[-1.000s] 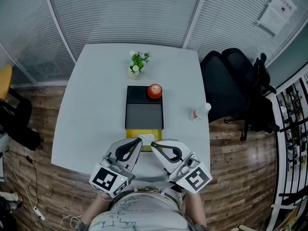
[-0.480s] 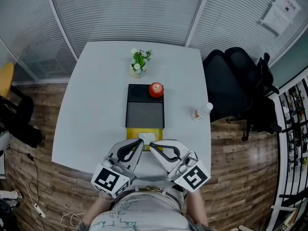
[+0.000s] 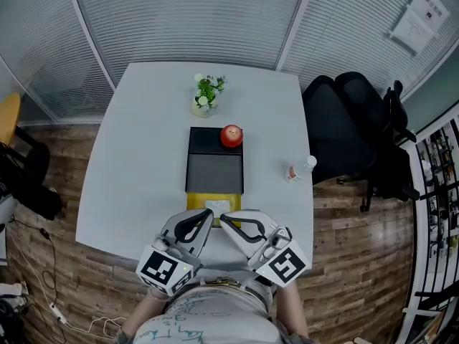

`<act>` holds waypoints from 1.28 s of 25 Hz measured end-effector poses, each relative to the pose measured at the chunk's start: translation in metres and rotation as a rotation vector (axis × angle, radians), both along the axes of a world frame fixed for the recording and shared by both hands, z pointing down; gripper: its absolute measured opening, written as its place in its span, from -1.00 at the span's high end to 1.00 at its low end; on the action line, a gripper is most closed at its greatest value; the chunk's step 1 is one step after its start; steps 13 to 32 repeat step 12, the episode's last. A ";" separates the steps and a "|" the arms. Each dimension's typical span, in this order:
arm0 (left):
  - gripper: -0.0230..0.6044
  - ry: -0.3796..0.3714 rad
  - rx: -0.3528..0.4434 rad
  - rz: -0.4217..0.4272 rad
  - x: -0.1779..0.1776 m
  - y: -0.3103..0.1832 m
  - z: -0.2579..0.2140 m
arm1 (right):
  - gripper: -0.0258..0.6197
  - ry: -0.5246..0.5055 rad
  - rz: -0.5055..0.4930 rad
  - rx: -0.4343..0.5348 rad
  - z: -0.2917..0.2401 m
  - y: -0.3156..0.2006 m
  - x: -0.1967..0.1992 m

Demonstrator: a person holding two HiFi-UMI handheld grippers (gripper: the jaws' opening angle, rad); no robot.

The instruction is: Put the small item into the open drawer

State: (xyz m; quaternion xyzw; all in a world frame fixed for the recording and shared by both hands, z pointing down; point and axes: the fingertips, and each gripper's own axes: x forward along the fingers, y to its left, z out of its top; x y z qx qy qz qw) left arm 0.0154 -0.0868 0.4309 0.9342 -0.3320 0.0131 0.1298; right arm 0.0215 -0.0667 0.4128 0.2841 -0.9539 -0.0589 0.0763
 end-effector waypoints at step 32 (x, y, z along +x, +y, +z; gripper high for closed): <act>0.94 0.000 -0.033 0.004 0.001 -0.003 0.005 | 0.91 0.004 0.006 -0.007 0.005 -0.009 0.002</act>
